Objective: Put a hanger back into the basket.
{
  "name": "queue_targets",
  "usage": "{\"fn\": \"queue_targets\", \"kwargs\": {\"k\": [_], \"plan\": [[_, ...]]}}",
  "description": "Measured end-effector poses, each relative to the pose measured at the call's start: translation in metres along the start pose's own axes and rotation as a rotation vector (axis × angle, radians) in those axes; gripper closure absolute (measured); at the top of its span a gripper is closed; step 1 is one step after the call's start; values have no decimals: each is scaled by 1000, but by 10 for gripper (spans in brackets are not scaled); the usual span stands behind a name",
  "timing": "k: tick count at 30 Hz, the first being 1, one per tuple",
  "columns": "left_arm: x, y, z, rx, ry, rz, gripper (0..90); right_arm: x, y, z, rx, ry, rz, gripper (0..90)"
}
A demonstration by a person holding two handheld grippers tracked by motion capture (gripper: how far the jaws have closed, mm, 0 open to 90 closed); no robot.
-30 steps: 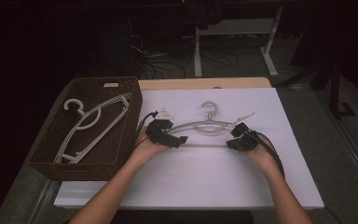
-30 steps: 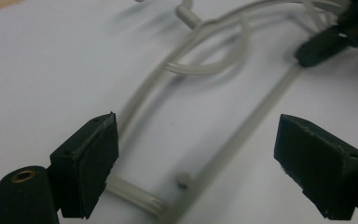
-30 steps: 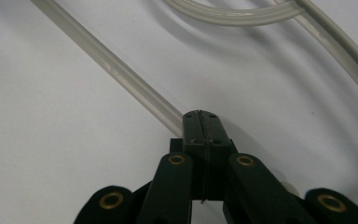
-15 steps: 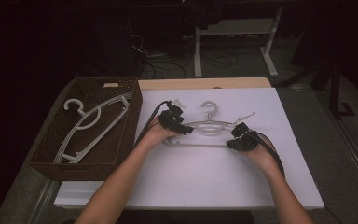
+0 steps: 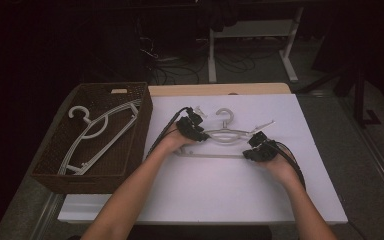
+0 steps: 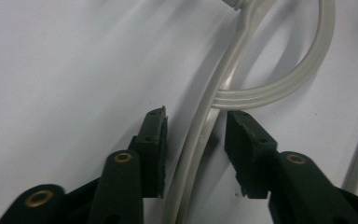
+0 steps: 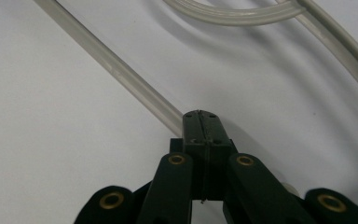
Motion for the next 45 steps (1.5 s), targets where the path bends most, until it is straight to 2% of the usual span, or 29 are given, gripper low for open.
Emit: {"fn": "queue_targets", "kwargs": {"k": [3,4,5,7,10,15,19,20,22,24,27,31,34,37,45], "plan": [[-2,2,0,-1,-4,-34,647,0,0,0,-1,0,1,896],[-2,2,0,-1,-4,-34,658,0,0,0,-1,0,1,896],[-2,3,1,-17,-5,-54,658,0,0,0,-1,1,0,896],[-2,2,2,-36,-5,-61,717,0,0,0,1,-1,3,896],[-2,1,1,-25,3,-65,738,0,-1,1,0,-1,5,896],[0,2,5,-19,-7,-113,762,0,0,3,-18,7,-3,895],[3,6,9,16,-8,-128,814,-1,1,5,-17,23,2,890],[3,6,10,4,-7,-100,821,-1,1,5,-20,22,3,880],[5,4,13,50,19,-61,825,-2,0,4,-28,26,5,864],[7,4,16,52,17,-54,825,-4,-2,6,-31,44,10,837],[8,3,22,61,29,-21,826,-7,-3,13,-49,92,13,760],[3,-1,36,44,58,23,828,-9,-4,22,-70,153,15,653],[-2,-6,53,18,83,60,828,-9,-7,30,-85,198,17,579],[-6,-10,69,-9,97,73,829,-10,-12,39,-97,241,27,512],[-17,-24,123,-84,137,128,830,-7,-18,47,-104,285,51,344]]}}
Point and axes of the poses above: each handheld gripper's, and its own axes: z roughly backward along the jaws, x roughly out of its underside, y roughly to its right, the point moved 3 cm from there along -z, roughly forward along the jaws, and after that the axes turned 14 degrees about -x, right-handed, at the moved point
